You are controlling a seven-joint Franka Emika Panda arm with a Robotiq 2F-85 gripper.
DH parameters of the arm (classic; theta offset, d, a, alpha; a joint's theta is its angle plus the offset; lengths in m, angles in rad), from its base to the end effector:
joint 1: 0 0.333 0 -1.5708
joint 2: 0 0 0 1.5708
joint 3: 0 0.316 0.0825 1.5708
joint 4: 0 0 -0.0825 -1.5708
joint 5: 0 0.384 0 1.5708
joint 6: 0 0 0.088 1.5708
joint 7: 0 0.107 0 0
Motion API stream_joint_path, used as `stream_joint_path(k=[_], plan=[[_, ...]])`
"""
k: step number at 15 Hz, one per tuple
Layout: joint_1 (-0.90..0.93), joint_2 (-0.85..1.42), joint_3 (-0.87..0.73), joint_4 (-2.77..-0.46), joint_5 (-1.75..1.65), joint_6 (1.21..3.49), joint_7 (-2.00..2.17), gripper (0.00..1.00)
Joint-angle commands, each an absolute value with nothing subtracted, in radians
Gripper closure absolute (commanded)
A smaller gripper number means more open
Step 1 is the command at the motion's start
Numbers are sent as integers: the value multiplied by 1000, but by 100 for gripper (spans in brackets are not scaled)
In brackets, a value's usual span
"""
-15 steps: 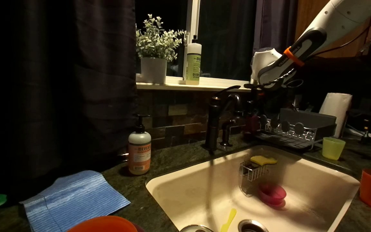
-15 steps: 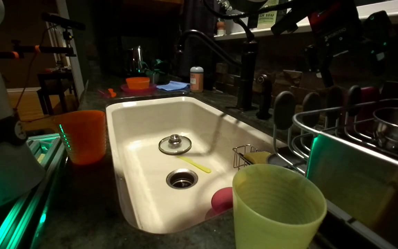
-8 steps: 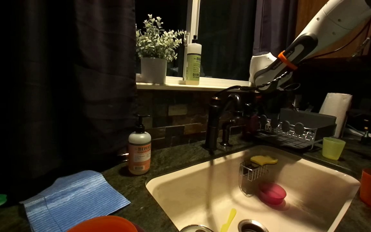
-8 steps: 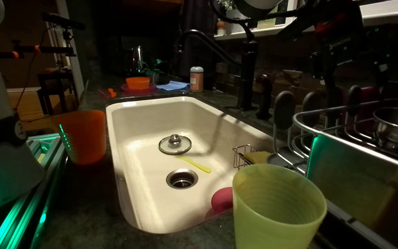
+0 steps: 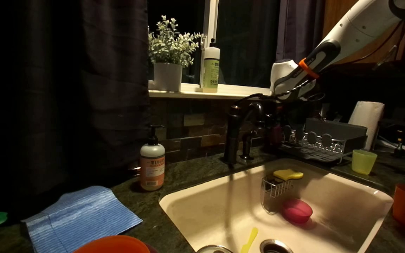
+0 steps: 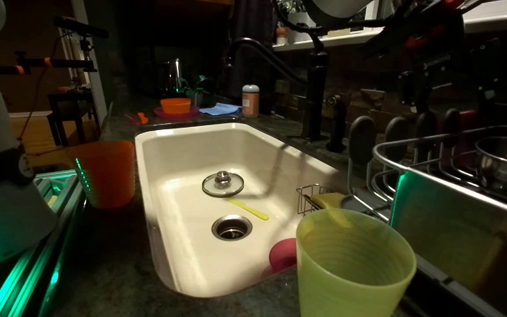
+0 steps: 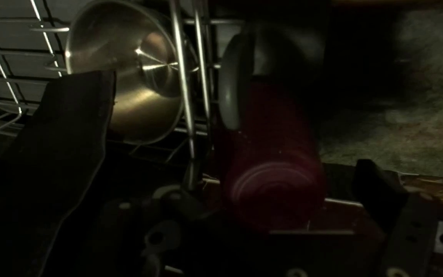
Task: Put the pink cup behind the sink.
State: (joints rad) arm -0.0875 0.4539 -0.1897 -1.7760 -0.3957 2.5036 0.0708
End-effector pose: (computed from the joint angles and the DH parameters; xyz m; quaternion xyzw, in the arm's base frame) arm 0.6583 -0.1709 0.3358 0.9751 -0.0145 0.1140 0.1896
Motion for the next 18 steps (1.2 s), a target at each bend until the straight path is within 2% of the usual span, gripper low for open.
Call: stream_joint_path(k=[1,4,5,7,9,18], plan=[[-92,483,-186,-1735,-361,2465,40,3],[-96,496,-187,-1721,-350,2462,29,13],[-98,500,-189,-1718,-348,2466,29,34],[-100,503,-189,-1714,-345,2463,26,40],[-102,505,-191,-1706,-345,2463,27,56],[-93,462,-194,-1711,-351,2449,31,57]])
